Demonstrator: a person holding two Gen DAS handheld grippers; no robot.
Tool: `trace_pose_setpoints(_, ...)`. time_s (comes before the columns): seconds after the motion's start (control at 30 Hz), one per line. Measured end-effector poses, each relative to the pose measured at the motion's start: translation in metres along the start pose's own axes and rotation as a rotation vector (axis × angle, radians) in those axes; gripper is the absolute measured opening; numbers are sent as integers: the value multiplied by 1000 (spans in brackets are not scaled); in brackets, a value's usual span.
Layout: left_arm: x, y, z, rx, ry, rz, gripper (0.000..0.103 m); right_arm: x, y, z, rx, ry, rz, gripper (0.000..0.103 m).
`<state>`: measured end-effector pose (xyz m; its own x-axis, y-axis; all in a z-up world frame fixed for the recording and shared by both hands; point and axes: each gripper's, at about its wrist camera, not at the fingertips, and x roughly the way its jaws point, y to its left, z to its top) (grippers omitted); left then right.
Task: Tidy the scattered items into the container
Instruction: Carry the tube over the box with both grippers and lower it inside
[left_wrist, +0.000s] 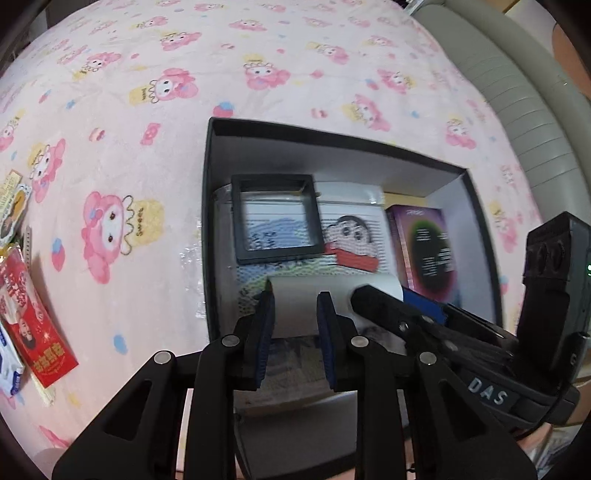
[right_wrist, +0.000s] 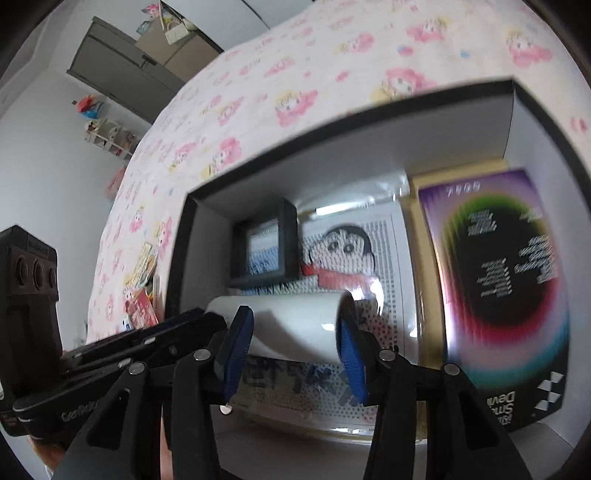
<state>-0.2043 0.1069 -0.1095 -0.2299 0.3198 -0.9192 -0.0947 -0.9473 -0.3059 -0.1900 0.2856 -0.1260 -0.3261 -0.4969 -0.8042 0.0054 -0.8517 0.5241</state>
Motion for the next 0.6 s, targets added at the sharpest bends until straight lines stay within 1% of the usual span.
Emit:
trace_pose_setpoints(0.03,1,1,0,-3,0,10,26,1,-1,-1,-1,0,8,43)
trace_pose_setpoints(0.07,-1,2,-1,-13,-6,5,31,1,-1,-2,-2,-2,15,43)
trace_pose_setpoints(0.1,-4,4,-1,-24,-17,-7,33,1,-1,-3,-2,-4,23,43)
trace_pose_setpoints(0.17,-13,5,-3,-36,-46,-25,35,-2,-3,-4,6,-21,44,43)
trace_pose_setpoints(0.27,-32,4,-12,-6,-117,-18,35,-13,-9,-5,45,-79,68,43)
trace_pose_setpoints(0.3,-38,4,-16,4,-138,-21,35,-16,-11,-6,56,-99,53,43)
trace_pose_setpoints(0.37,-45,8,-23,10,-156,-42,35,-19,-13,-8,69,-127,12,43)
trace_pose_setpoints(0.47,-45,13,-34,22,-175,-9,35,-11,-14,-9,86,-108,7,43)
trace_pose_setpoints(0.5,-45,13,-36,24,-181,-3,35,-6,-14,-9,98,-95,29,43)
trace_pose_setpoints(0.6,-48,17,-38,7,-178,-56,35,9,-4,-9,78,-43,83,43)
